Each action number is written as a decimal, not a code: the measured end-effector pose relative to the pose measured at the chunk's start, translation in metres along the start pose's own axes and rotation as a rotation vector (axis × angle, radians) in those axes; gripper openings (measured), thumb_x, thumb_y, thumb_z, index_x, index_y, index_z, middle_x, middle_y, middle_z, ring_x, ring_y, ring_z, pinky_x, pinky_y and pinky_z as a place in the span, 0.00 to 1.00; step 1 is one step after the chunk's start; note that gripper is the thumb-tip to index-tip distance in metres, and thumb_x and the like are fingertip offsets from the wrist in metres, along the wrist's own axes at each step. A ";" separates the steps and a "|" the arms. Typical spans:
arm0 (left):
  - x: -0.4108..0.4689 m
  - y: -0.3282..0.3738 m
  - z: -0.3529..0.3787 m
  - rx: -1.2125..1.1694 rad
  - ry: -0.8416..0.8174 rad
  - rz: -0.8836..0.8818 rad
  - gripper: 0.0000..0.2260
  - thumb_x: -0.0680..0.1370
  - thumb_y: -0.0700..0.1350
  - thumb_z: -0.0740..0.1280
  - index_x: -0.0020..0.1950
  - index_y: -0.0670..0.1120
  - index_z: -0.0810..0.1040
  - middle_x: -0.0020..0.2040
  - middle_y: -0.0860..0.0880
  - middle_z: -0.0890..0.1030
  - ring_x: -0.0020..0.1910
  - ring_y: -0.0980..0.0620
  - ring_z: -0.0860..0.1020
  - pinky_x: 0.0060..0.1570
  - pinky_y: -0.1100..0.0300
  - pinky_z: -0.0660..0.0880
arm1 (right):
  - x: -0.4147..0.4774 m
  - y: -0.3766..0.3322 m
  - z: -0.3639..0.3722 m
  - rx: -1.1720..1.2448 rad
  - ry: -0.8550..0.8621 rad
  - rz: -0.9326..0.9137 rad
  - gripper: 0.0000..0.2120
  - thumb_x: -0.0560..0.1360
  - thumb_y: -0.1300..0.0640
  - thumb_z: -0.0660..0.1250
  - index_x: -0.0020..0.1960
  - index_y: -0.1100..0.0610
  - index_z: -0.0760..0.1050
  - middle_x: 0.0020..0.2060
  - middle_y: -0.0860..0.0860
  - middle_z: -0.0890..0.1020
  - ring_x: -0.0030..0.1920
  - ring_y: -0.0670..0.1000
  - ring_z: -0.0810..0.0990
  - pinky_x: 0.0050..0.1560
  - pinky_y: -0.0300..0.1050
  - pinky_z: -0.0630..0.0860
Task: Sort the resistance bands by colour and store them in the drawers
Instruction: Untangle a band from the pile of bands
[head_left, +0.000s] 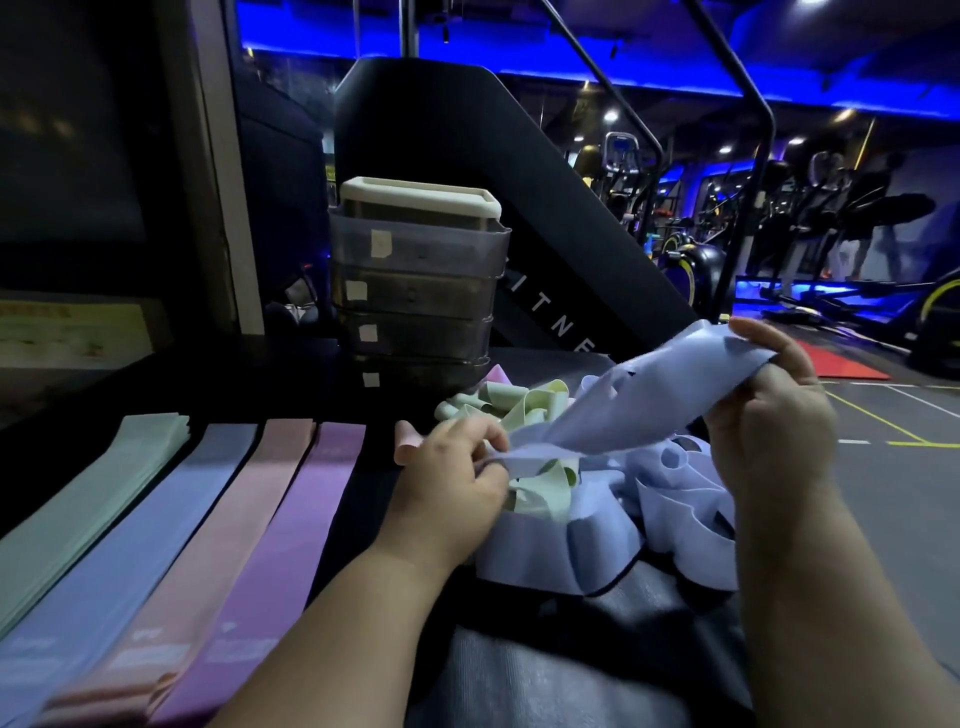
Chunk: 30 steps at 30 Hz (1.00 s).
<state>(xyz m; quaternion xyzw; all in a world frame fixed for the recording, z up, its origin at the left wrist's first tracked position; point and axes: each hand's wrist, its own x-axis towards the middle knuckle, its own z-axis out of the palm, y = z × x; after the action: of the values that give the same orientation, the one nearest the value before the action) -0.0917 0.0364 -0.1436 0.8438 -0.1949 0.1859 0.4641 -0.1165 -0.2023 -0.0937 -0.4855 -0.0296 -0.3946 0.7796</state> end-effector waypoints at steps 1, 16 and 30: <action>0.001 0.000 -0.001 -0.029 0.055 -0.015 0.12 0.72 0.37 0.64 0.40 0.55 0.74 0.39 0.57 0.74 0.53 0.50 0.72 0.52 0.54 0.71 | -0.003 0.000 0.002 0.020 -0.018 0.010 0.20 0.78 0.74 0.50 0.47 0.56 0.77 0.33 0.49 0.83 0.36 0.46 0.83 0.37 0.38 0.79; 0.010 0.001 -0.007 -0.530 0.143 -0.382 0.08 0.79 0.40 0.57 0.44 0.48 0.75 0.40 0.43 0.79 0.37 0.46 0.76 0.36 0.52 0.74 | 0.000 0.017 0.002 -0.274 0.046 0.099 0.18 0.76 0.70 0.53 0.47 0.55 0.79 0.33 0.56 0.81 0.31 0.51 0.82 0.34 0.40 0.80; 0.010 0.008 -0.009 -1.118 -0.111 -0.499 0.05 0.80 0.35 0.61 0.53 0.41 0.75 0.54 0.42 0.78 0.43 0.52 0.79 0.35 0.64 0.79 | 0.003 0.018 0.000 -0.118 0.125 0.206 0.12 0.76 0.71 0.59 0.49 0.58 0.78 0.31 0.56 0.83 0.34 0.52 0.84 0.39 0.42 0.82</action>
<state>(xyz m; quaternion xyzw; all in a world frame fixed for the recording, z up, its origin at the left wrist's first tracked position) -0.0883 0.0385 -0.1289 0.5011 -0.0834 -0.1029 0.8552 -0.1025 -0.2001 -0.1053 -0.5055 0.0924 -0.3430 0.7863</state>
